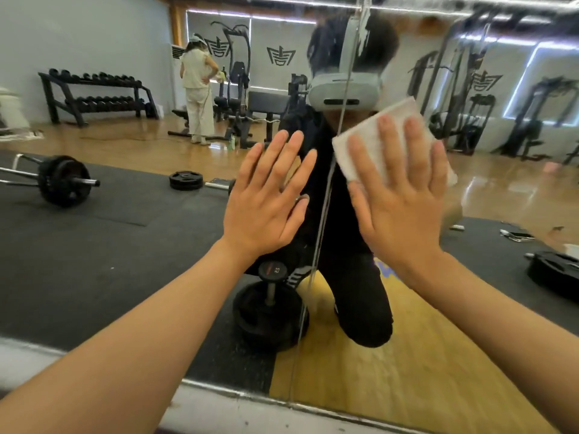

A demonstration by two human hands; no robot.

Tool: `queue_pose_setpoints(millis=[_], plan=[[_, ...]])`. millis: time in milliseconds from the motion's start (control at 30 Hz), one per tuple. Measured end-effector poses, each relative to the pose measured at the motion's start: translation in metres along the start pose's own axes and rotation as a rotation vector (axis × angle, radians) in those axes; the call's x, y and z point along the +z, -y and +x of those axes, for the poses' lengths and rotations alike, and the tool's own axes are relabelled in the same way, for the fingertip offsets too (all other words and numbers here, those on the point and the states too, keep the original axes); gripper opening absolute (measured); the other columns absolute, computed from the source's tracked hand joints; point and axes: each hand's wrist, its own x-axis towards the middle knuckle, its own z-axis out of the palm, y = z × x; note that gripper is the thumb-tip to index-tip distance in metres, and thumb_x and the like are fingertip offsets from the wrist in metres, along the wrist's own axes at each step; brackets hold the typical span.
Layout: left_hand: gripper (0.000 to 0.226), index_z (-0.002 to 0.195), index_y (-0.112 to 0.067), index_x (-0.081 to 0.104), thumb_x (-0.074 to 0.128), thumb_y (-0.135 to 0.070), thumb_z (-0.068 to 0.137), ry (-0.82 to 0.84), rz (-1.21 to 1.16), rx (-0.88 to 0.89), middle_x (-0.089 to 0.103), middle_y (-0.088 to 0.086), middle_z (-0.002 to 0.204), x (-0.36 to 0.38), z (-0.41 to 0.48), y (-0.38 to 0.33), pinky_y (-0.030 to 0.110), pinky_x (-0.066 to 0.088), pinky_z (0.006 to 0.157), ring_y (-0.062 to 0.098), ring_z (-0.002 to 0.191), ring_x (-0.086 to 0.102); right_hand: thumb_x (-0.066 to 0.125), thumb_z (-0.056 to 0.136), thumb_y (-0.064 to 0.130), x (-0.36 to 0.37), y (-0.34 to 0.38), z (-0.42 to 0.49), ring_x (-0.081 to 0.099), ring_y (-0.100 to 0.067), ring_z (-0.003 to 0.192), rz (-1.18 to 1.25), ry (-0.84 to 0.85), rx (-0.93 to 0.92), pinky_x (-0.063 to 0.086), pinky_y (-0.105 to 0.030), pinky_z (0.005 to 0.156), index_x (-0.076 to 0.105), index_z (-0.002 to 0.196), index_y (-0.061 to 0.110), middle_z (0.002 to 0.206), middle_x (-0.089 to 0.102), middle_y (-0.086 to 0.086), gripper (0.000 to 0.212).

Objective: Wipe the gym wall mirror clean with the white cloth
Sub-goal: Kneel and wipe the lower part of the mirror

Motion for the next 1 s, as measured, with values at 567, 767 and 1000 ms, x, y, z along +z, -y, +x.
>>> queue_pose_setpoints(millis=[567,767,1000], plan=[[0.054,0.157,-0.012,0.050,0.050,-0.026,0.105,-0.025,0.017,-0.005,0.037,0.030,0.162,-0.001,-0.001,-0.001,0.058,0.024,0.127,0.044,0.153,0.031,0.044,0.112,0.033,0.037,0.060,-0.112,0.014,-0.038,0.160,0.097,0.023,0.032,0.012,-0.061,0.128,0.032,0.165,0.026,0.174,0.017,-0.010,0.055],[0.055,0.156,-0.011,0.050,0.051,-0.024,0.103,-0.029,0.046,0.002,0.039,0.033,0.159,-0.002,-0.001,-0.003,0.059,0.026,0.126,0.047,0.151,0.035,0.043,0.108,0.020,0.052,0.086,-0.228,0.009,-0.031,0.162,0.085,0.228,-0.122,0.005,-0.053,0.131,0.029,0.166,0.028,0.171,0.025,-0.005,0.060],[0.054,0.155,-0.010,0.052,0.050,-0.023,0.103,-0.028,0.048,0.005,0.041,0.034,0.158,-0.002,0.000,-0.003,0.059,0.026,0.126,0.048,0.150,0.036,0.043,0.113,0.032,0.030,0.068,-0.094,0.014,-0.036,0.160,0.173,0.017,0.184,0.009,-0.058,0.129,0.035,0.164,0.026,0.172,0.015,-0.010,0.052]])
